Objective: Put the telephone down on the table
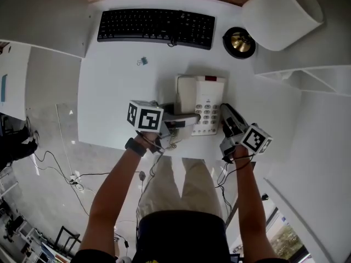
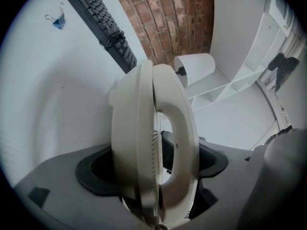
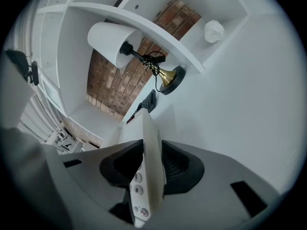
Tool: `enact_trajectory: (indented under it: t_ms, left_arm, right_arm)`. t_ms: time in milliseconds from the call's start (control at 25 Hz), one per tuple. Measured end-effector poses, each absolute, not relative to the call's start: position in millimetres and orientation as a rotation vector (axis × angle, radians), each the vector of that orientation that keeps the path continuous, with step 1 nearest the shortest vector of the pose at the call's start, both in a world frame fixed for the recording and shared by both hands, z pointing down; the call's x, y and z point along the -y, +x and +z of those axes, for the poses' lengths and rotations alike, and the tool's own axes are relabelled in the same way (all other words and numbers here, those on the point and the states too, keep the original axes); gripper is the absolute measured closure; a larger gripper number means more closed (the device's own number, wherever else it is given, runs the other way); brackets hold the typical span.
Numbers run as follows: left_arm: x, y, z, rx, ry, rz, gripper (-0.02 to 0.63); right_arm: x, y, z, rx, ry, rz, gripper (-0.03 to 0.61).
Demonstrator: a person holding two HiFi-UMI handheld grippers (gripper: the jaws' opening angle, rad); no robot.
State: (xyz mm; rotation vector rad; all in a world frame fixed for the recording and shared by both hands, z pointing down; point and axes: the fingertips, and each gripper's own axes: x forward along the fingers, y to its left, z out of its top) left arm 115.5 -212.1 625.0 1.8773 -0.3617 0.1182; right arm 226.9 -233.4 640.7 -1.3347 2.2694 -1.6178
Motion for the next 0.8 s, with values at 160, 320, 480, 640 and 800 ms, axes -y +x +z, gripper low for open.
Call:
enact_trajectory:
  t_ms: [160, 320, 480, 640, 800]
  left_arm:
    - [212, 118, 626, 0.378, 1.884, 0.117, 0.161]
    - [213, 114, 626, 0.407, 1.893, 0.117, 0.161]
    - [216, 112, 625, 0.419, 1.907, 0.12, 0.161]
    - [218, 113, 617, 0.436, 1.919, 0.093, 0.184]
    - [219, 115, 614, 0.457, 1.926, 0.111, 0.183]
  right_arm:
    - [233, 224, 640, -2.278, -1.329, -1.567, 0.482]
    - [231, 225, 639, -2.288, -1.382, -1.534, 0.482]
    - [233, 227, 637, -2.314, -1.434, -1.478, 0.486]
    - [232, 230, 638, -2.293, -1.45, -1.487, 0.495]
    - [232, 230, 638, -2.28, -1.444, -1.493, 0.497]
